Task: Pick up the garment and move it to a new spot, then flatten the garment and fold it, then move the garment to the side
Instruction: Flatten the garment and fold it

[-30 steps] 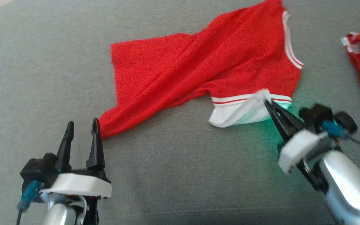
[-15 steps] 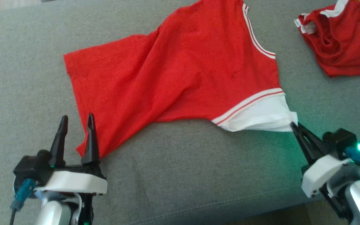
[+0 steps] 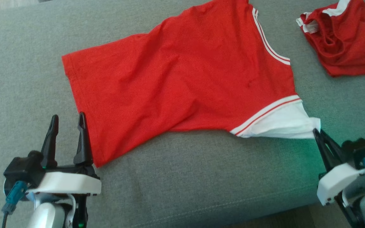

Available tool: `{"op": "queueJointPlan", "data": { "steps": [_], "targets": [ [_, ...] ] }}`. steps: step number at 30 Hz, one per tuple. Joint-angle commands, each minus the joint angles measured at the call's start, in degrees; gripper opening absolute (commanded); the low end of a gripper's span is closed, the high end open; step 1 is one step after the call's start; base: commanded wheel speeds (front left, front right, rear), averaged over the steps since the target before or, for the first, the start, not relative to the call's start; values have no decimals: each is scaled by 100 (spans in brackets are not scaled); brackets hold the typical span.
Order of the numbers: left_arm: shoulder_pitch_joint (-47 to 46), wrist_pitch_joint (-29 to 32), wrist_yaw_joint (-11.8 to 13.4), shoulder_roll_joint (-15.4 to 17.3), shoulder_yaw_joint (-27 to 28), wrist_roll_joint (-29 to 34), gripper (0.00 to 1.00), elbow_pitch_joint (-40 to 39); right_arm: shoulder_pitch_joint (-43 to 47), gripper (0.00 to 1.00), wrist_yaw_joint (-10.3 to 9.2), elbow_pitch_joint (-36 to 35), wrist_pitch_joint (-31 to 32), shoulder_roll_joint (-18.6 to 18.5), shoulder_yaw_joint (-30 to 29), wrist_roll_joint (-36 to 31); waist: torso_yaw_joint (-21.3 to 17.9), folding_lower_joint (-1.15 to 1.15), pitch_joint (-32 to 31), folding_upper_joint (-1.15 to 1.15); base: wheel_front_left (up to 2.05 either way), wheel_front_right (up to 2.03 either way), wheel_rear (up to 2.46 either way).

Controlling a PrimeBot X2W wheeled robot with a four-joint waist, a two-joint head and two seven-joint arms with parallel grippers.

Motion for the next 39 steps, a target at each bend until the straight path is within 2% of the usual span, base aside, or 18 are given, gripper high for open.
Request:
{"op": "queueJointPlan", "data": {
  "steps": [1,2,3,4,5,6,15,22,29,31,39],
  "targets": [
    [-168,-7,23,102,211,11,100,-188,70,0,-5,-217,-20,-103,0,-46,-19,0,-11,0,0,0,0],
    [-166,-8,27,107,219,4,100,-185,104,20,-5,-265,-37,-64,-57,-51,-34,0,-19,0,0,0,0],
    [-163,-9,37,104,215,6,100,-191,143,46,-5,-310,-42,-22,-102,-45,-48,0,-27,0,0,0,0],
    [-158,-9,46,100,210,8,100,-198,182,77,-5,-356,-35,6,-128,-46,-62,0,-35,0,0,0,0],
    [-154,-8,53,99,203,10,100,-204,214,97,-5,-405,-29,26,-157,-60,-76,0,-45,0,0,0,0],
    [-149,-6,59,98,198,9,100,-208,242,100,-5,-455,-25,49,-190,-71,-90,0,-56,0,0,0,0],
    [-122,-11,64,88,197,-68,100,-89,382,100,-5,-991,31,224,-445,-133,-163,0,-206,0,0,0,0],
    [-338,199,-16,173,171,-156,100,465,172,100,-5,-1244,-129,369,-313,-196,-95,0,-323,0,0,0,0],
    [-944,921,-207,309,15,-269,100,1321,-59,100,-5,-1158,-247,381,155,-124,-12,0,-338,0,0,0,0],
    [-1300,1345,-289,359,-52,-344,100,1775,-176,100,-5,-1101,-317,363,317,-95,0,0,-301,0,0,0,0],
    [-1987,1988,-343,398,-132,-447,100,2658,-397,100,-5,-1015,-422,356,532,-68,-73,0,-140,0,0,0,0]
  ]
}}
